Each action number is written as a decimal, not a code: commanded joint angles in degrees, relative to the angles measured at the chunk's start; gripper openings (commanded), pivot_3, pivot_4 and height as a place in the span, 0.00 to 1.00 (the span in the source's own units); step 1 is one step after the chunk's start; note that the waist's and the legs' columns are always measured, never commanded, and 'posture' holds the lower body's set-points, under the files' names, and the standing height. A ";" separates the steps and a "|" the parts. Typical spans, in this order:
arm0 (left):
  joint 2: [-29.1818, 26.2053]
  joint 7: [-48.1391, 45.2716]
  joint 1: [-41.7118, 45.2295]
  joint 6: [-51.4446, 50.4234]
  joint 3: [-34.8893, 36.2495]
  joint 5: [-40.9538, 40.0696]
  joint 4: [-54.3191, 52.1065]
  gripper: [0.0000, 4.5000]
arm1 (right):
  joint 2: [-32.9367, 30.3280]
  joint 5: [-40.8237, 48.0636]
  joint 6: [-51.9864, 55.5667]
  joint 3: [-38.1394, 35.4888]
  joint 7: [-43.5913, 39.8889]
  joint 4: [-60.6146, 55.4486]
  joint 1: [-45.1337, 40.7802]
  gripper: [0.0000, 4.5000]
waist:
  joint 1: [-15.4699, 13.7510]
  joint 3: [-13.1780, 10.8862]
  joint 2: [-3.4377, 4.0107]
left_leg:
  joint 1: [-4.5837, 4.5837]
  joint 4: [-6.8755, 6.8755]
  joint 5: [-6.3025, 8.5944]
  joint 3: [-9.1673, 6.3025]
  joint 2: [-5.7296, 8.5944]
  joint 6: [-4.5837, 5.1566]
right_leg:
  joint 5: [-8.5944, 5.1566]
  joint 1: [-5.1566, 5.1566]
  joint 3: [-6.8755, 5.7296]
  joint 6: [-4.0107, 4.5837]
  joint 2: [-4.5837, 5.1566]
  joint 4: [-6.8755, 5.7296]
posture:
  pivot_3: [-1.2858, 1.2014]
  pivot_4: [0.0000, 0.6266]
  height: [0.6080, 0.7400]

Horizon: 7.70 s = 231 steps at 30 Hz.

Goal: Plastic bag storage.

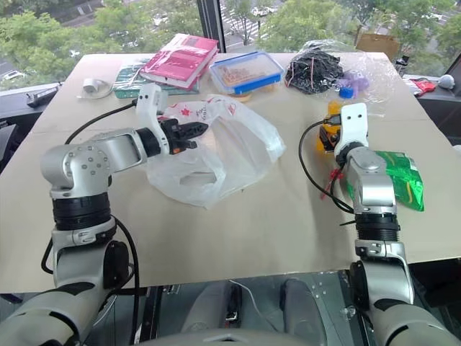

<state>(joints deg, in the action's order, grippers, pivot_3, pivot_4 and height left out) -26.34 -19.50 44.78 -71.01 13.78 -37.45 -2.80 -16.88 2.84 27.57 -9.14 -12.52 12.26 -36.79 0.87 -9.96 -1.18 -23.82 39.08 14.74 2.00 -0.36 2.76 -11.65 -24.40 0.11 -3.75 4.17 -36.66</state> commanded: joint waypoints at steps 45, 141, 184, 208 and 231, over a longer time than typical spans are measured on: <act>-1.25 -2.54 3.47 -6.21 9.86 -14.22 -8.25 0.00 | 7.43 8.83 -6.20 25.53 -19.53 -8.17 -4.49 0.67 | 0.13 -0.15 -0.02 | -0.13 0.00 0.00 0.10 -0.03 -0.01 | -0.01 -0.24 0.09 0.00 -0.05 -0.05 | 0.52 0.24 1.00; -12.69 -31.11 7.78 29.25 -47.36 26.79 -8.27 0.48 | -23.44 46.56 34.52 -9.13 -8.66 -72.26 34.31 1.00 | -1.60 -0.12 -0.07 | -0.50 0.33 0.15 -0.16 0.05 0.30 | -0.07 -0.31 -0.18 0.03 -0.11 -0.06 | 0.52 0.24 1.00; -4.95 -37.80 22.32 7.99 -45.78 19.97 -7.48 0.70 | -33.87 51.43 17.10 -6.43 5.73 -72.26 53.77 1.00 | -1.63 -0.07 -0.11 | 0.04 0.42 0.27 -0.19 -0.05 0.51 | -0.23 0.38 -0.11 -0.09 -0.10 0.13 | 0.52 0.24 1.00; 16.30 -25.60 24.45 -3.26 -24.39 16.82 11.86 0.70 | -28.69 51.45 10.26 -14.20 2.44 -63.92 52.65 1.00 | -1.55 -0.07 -0.12 | 0.02 0.51 0.34 -0.15 0.00 0.62 | -0.32 0.41 -0.07 -0.37 -0.07 0.16 | 0.52 0.24 1.00; -6.61 -32.63 0.23 47.17 -37.41 33.71 -13.82 0.70 | -32.34 43.77 12.39 -10.73 -15.07 -48.59 37.68 1.00 | -2.54 -0.03 -0.02 | -0.02 0.47 0.45 0.16 0.00 0.79 | -0.17 0.37 0.13 -0.16 0.05 0.31 | 0.52 0.24 1.00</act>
<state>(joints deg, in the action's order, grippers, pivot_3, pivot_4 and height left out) -33.48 -50.72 42.81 -18.22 -26.89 -0.24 -13.47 -49.40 44.92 40.05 -16.76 -27.26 -34.68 2.08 -1.67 -9.99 -1.21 -23.84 39.57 15.18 2.16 -0.38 3.56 -11.82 -24.03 0.23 -3.93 4.19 -36.37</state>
